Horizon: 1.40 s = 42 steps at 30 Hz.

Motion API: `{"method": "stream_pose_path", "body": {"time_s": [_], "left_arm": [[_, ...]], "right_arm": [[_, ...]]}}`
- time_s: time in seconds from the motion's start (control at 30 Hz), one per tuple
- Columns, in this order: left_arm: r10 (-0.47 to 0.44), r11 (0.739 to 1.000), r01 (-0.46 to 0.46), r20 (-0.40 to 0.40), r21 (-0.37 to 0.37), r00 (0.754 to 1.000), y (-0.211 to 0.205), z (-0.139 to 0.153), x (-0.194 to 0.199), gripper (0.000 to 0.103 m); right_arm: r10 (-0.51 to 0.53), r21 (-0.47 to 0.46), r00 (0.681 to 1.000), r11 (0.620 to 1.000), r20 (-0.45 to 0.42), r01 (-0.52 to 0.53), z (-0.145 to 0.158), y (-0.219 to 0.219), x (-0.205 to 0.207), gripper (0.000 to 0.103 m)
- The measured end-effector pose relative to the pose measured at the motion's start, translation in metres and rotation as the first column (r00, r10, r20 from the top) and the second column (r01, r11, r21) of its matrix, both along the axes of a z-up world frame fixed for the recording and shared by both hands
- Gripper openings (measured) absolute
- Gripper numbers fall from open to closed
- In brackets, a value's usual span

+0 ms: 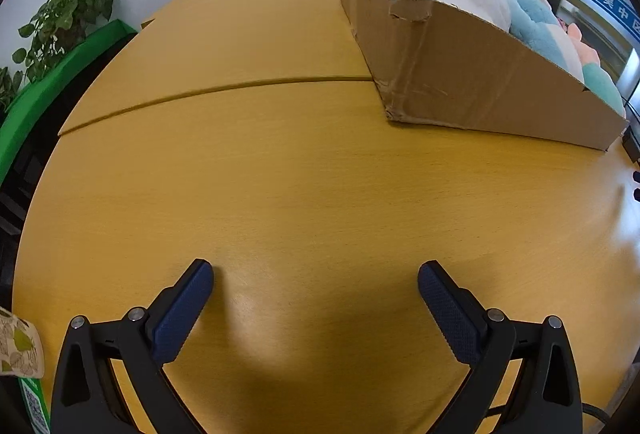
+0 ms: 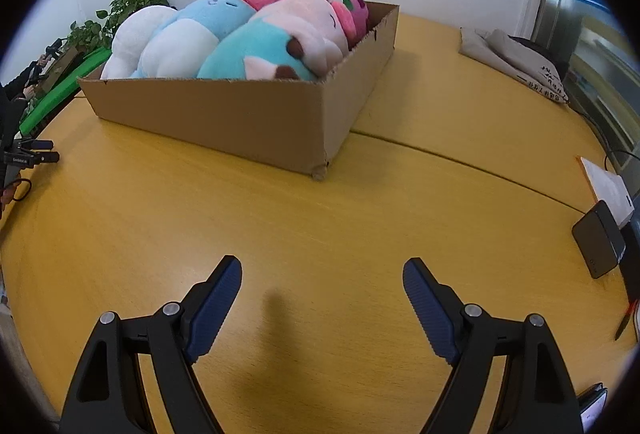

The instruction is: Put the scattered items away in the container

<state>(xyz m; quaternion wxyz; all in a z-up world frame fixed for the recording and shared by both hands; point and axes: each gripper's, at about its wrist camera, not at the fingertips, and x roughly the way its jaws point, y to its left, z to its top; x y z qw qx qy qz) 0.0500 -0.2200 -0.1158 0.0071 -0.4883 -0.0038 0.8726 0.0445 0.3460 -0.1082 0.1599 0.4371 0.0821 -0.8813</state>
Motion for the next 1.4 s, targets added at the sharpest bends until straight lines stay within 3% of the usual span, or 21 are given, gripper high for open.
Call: {"method": "stream_pose_path", "body": {"time_s": [0.2,0.27,0.3,0.7,1.4], "left_arm": [[-0.049,0.999,0.049,-0.046,0.0,0.998,-0.025,-0.001,-0.012,0.103],[-0.065,0.998,0.065,-0.061,0.0,0.996,-0.033,-0.002,-0.016,0.103],[-0.073,0.997,0.073,-0.068,0.0,0.995,-0.037,-0.002,-0.018,0.103],[-0.065,0.998,0.065,-0.072,-0.001,0.995,-0.045,-0.001,-0.038,0.103],[-0.059,0.998,0.059,-0.072,-0.002,0.996,-0.039,-0.001,-0.032,0.103]], "right_arm": [[0.078,0.009,0.997,0.997,0.001,-0.078,-0.018,-0.001,-0.005,0.089],[0.098,0.008,0.995,0.995,0.004,-0.098,-0.019,-0.002,-0.009,0.094],[0.106,0.009,0.994,0.994,0.009,-0.106,-0.02,-0.002,-0.011,0.102],[0.317,0.005,0.948,0.948,0.02,-0.317,-0.022,0.018,-0.032,0.103],[0.314,0.009,0.949,0.949,0.024,-0.314,-0.021,0.028,-0.043,0.103]]}}
